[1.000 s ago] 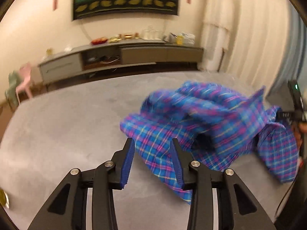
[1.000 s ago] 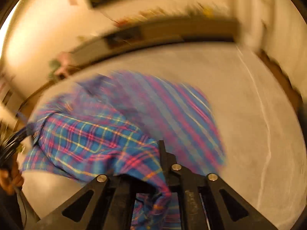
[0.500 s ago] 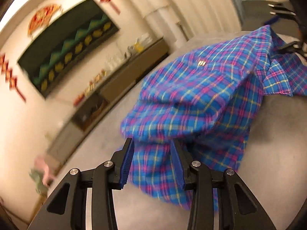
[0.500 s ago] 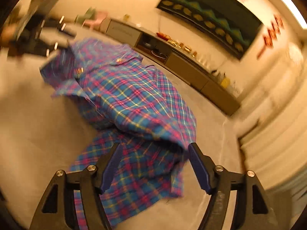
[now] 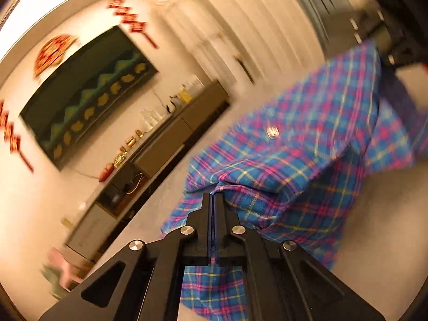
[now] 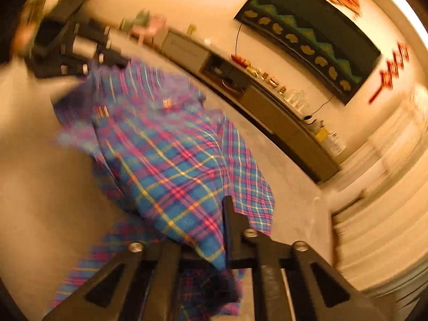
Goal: Fold clothes
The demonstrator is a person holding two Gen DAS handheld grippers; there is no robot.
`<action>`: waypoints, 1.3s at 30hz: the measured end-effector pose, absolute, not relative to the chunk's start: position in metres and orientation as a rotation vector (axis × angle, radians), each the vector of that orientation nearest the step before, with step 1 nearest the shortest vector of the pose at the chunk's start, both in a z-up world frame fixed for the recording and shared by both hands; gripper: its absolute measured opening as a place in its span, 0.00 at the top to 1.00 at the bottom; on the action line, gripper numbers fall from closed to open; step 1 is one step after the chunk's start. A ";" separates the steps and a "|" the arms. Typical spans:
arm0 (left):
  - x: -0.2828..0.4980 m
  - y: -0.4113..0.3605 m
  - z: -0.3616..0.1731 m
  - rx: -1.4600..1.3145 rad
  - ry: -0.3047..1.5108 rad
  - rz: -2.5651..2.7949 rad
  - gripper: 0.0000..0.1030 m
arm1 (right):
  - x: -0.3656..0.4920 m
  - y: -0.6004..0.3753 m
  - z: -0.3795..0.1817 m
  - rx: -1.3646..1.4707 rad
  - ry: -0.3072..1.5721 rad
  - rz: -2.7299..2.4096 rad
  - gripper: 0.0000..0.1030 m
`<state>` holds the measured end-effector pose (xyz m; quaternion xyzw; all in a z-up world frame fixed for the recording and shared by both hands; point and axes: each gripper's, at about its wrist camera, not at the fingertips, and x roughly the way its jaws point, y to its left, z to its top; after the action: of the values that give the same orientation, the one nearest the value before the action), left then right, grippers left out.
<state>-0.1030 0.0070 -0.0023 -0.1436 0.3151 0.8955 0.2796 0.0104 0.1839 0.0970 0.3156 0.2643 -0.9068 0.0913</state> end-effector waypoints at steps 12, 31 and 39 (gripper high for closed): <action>-0.152 -0.084 0.143 -0.706 0.083 2.576 0.98 | -0.041 0.256 0.211 0.924 -0.284 -2.591 0.95; -0.147 -0.018 0.010 -0.864 0.388 2.519 0.53 | 0.052 0.247 0.092 1.145 -0.633 -2.524 0.37; -0.194 0.012 -0.013 -1.043 0.354 2.419 1.00 | 0.042 0.227 0.056 1.288 -0.562 -2.500 0.96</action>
<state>-0.1940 0.0122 -0.0129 -0.3812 0.1294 0.8835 0.2395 0.0422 0.2273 0.0560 0.4449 -0.1940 -0.8636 0.1364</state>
